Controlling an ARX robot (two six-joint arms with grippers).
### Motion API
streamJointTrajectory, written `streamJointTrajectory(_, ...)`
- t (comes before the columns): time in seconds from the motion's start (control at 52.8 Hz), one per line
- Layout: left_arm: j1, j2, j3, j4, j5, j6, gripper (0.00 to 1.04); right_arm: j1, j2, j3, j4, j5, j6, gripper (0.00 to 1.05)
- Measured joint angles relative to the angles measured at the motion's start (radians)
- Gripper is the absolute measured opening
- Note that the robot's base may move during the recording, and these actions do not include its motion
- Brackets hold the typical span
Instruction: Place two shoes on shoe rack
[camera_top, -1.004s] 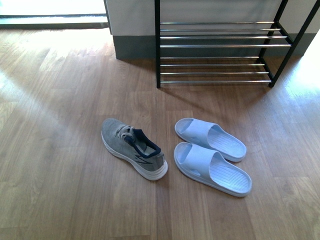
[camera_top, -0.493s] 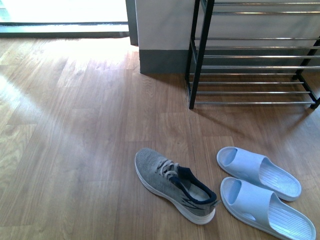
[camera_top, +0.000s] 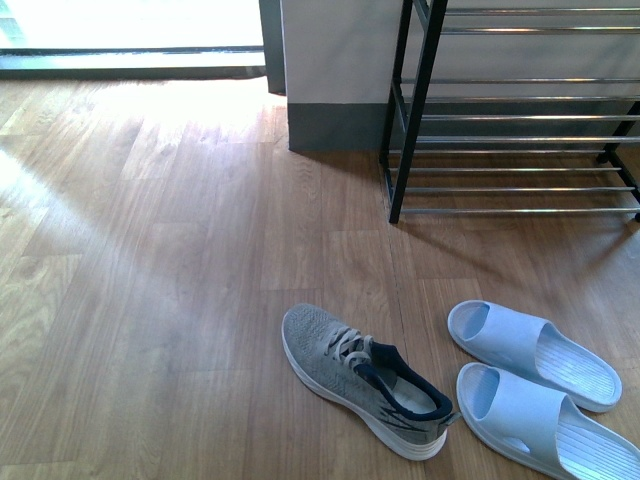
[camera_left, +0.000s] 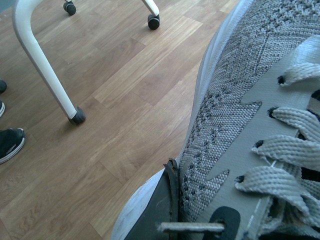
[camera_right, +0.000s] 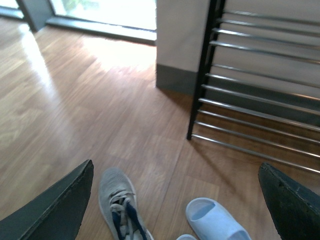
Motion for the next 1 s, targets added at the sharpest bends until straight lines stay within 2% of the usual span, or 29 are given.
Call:
streamJointTrajectory(0.133, 0.0, 0.0, 0.0, 0.0, 0.0, 0.0, 0.02, 0.067, 0.473, 0.16, 0.147, 0.001, -0.075, 0.96)
streamJointTrajectory(0.341, 0.0, 0.0, 0.0, 0.0, 0.0, 0.0, 0.02, 0.113, 0.931, 0.293, 0.235, -0.022, -0.126, 0.96)
streamJointTrajectory(0.587, 0.0, 0.0, 0.0, 0.0, 0.0, 0.0, 0.02, 0.127, 1.23, 0.411, 0.307, -0.014, -0.138, 0.96)
streamJointTrajectory(1.004, 0.0, 0.0, 0.0, 0.0, 0.0, 0.0, 0.02, 0.145, 1.542, 0.581, 0.319, 0.036, -0.13, 0.96)
